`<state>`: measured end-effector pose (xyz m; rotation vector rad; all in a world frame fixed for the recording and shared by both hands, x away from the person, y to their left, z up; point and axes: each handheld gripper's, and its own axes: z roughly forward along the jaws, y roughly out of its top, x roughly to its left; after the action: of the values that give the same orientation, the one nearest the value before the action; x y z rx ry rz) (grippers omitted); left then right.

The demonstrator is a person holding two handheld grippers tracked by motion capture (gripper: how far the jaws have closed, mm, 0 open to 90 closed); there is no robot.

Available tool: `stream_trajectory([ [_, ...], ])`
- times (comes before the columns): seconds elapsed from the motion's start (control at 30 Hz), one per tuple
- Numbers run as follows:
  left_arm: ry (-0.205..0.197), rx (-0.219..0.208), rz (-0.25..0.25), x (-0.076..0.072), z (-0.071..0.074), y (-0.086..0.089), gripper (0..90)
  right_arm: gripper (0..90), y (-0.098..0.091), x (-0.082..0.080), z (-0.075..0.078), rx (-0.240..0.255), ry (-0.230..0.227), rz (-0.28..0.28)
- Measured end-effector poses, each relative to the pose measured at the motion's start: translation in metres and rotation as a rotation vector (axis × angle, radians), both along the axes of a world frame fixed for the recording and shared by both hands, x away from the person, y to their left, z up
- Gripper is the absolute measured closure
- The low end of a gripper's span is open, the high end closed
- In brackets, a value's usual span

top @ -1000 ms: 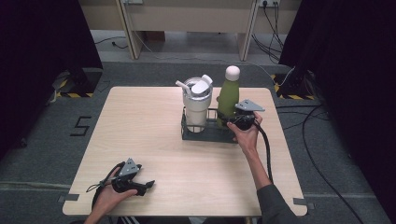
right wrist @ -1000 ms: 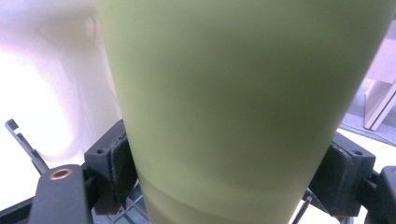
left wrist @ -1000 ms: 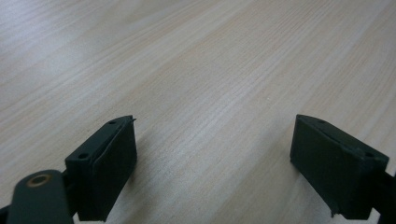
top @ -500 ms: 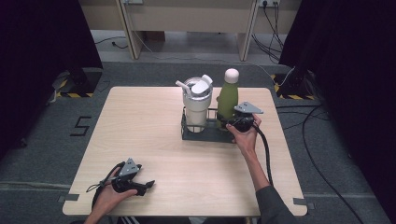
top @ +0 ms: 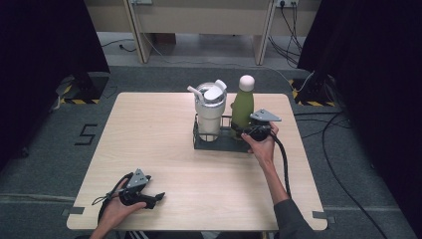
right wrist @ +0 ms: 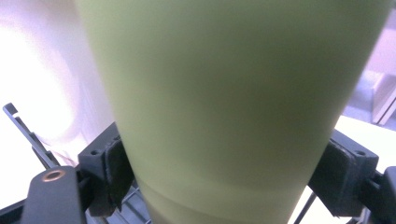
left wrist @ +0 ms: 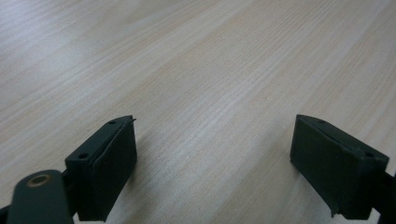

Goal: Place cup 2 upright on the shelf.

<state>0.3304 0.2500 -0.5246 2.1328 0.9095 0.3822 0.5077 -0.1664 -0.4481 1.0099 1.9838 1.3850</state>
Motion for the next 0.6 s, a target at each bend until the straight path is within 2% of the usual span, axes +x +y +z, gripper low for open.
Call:
stream_trajectory([
  [0.1, 0.000, 0.000, -0.001, 0.000, 0.000, 0.000, 14.0, 15.3, -0.001, -0.001, 0.000, 0.012, 0.007, -0.009],
  [0.2, 0.000, 0.002, -0.002, 0.000, 0.000, 0.000, 14.0, 15.0, -0.002, -0.006, 0.003, -0.021, -0.005, -0.022],
  [0.3, 0.000, 0.002, -0.002, 0.000, 0.000, 0.000, 14.0, 15.0, -0.003, -0.009, 0.005, -0.018, -0.003, -0.026],
  [0.43, 0.000, 0.001, -0.002, 0.000, 0.000, 0.000, 14.0, 14.9, -0.008, -0.017, 0.010, 0.023, -0.007, -0.029],
  [0.6, 0.000, 0.001, -0.002, 0.000, 0.000, 0.000, 14.0, 14.9, -0.015, -0.030, 0.015, 0.047, -0.018, -0.031],
])
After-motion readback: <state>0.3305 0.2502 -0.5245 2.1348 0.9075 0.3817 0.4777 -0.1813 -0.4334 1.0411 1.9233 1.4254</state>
